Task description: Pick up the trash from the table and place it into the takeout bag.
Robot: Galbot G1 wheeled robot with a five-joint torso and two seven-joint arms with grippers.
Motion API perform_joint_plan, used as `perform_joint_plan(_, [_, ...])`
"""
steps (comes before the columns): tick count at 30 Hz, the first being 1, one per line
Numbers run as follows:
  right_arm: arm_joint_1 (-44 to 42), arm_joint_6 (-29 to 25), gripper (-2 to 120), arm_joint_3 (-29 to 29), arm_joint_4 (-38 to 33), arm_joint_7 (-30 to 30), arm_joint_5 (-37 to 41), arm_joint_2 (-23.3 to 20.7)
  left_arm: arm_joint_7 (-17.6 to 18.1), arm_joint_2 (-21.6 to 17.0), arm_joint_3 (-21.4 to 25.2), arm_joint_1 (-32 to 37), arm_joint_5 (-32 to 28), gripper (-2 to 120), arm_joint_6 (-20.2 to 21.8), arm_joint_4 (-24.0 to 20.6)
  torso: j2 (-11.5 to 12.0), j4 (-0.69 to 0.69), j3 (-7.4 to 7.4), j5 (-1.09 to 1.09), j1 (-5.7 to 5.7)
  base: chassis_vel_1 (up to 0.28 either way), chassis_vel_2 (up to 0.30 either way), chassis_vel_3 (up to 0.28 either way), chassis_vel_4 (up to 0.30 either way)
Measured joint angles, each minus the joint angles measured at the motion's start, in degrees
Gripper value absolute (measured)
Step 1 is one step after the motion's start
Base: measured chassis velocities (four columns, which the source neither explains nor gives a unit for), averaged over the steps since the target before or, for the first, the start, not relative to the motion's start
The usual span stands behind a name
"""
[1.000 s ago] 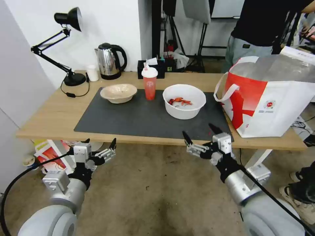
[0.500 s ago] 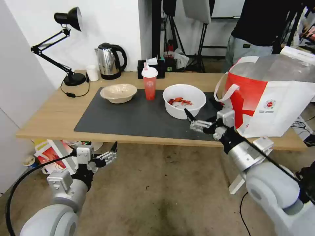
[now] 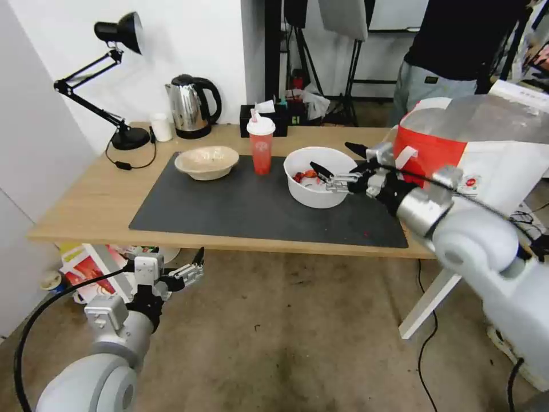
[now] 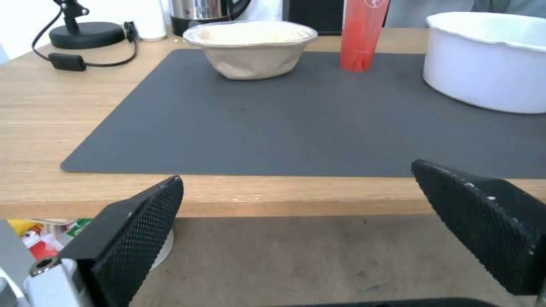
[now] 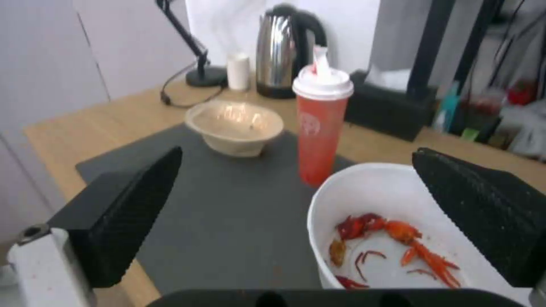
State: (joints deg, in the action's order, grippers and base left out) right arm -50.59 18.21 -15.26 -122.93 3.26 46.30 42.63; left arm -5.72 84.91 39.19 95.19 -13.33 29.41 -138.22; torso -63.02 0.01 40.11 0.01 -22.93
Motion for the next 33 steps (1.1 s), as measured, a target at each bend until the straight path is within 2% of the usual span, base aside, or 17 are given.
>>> perform_joint_plan(2, [1.88, 1.33, 100, 1.06, 0.75, 0.0, 2.11, -0.79, -0.01, -0.01, 0.0, -0.08, 0.0, 100, 0.01, 0.09, 0.0, -0.01, 0.0, 0.03, 0.0, 0.0, 0.0, 0.0, 0.0])
perform_joint_plan(4, [10.63, 11.1, 100, 4.81, 3.24, -0.24, 11.39, -2.73, -0.02, 0.05, -0.03, -0.49, 0.0, 100, 0.0, 0.48, -0.01, -0.02, 0.0, 0.0, 0.0, 0.0, 0.0, 0.0, 0.0])
perform_joint_plan(5, [10.63, 11.1, 100, 4.81, 3.24, -0.24, 11.39, -2.73, -0.02, 0.05, -0.03, -0.49, 0.0, 100, 0.0, 0.48, -0.01, -0.02, 0.0, 0.0, 0.0, 0.0, 0.0, 0.0, 0.0])
perform_joint_plan(8, [23.14, 21.77, 100, 10.59, 9.66, -0.48, 18.14, -1.35, -0.05, 0.16, -0.13, -0.79, -0.05, 100, -0.12, 0.65, -0.01, -0.01, 0.0, 0.0, 0.0, 0.0, 0.0, 0.0, 0.0])
perform_joint_plan(10, [25.54, 23.07, 100, 12.49, 11.14, -0.46, 19.19, -0.71, -0.06, 0.15, -0.06, -0.78, -0.07, 100, -0.14, 0.65, -0.01, -0.01, 0.0, -0.02, 0.0, 0.0, 0.0, 0.0, 0.0])
perform_joint_plan(13, [32.62, 23.75, 100, 20.34, 15.42, -3.6, 19.57, 2.03, -0.06, 0.16, 0.05, -0.92, -0.16, 100, -0.22, 0.7, -0.01, 0.01, 0.0, -0.01, 0.0, 0.0, 0.0, 0.0, 0.0])
perform_joint_plan(14, [32.62, 23.75, 100, 20.34, 15.42, -3.6, 19.57, 2.03, -0.06, 0.16, 0.05, -0.92, -0.16, 100, -0.22, 0.7, -0.01, 0.01, 0.0, -0.01, 0.0, 0.0, 0.0, 0.0, 0.0])
perform_joint_plan(17, [35.75, 23.71, 100, 25.59, 17.0, -6.11, 18.73, 3.3, -0.06, 0.25, 0.01, -0.97, -0.17, 100, -0.31, 0.85, -0.01, 0.0, 0.0, -0.02, 0.0, 0.0, 0.0, 0.0, 0.0])
perform_joint_plan(33, [39.3, 23.34, 100, 33.66, 19.91, -4.62, 12.52, 3.7, -0.11, 0.41, -0.28, -1.06, -0.03, 100, -0.34, 1.01, -0.01, 0.0, -0.01, -0.01, 0.01, 0.0, 0.0, 0.0, 0.0])
